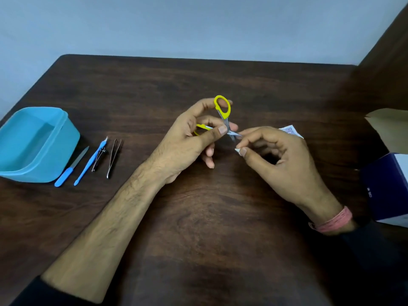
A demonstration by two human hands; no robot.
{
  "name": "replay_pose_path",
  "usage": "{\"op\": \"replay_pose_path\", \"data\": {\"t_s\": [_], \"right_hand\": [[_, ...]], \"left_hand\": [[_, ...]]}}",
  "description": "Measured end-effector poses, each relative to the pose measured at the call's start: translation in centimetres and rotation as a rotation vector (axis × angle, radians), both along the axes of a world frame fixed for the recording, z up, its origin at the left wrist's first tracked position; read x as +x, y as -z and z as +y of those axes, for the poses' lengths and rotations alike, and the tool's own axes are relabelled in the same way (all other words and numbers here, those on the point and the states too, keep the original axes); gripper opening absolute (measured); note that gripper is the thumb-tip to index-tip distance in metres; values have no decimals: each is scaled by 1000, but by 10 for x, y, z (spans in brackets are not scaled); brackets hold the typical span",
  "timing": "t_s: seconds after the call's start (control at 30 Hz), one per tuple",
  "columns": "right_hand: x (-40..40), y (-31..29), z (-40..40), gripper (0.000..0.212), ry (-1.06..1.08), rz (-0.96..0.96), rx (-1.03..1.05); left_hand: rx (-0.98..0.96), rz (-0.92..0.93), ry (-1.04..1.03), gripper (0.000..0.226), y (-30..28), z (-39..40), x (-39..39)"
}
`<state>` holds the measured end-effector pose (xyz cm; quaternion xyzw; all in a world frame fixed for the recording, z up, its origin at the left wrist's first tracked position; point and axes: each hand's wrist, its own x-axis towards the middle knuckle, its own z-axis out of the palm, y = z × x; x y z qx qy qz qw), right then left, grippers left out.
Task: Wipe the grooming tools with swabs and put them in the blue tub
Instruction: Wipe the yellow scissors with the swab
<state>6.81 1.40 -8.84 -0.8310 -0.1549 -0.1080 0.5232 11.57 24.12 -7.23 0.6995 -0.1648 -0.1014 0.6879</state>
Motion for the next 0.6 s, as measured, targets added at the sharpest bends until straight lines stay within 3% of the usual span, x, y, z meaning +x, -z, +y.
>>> {"op": "replay_pose_path", "data": {"t_s": [0.17,0.33,0.6], "right_hand": [[2,3,1,15,-11,-29,-45],[3,4,0,12,1,-12,-45],[8,6,-6,4,46,124,142]], "left_hand": [[-7,1,6,37,0,0,0],[14,-39,-1,59,-1,-1,-2],[-43,107,-16,46,2,-1,0]]}}
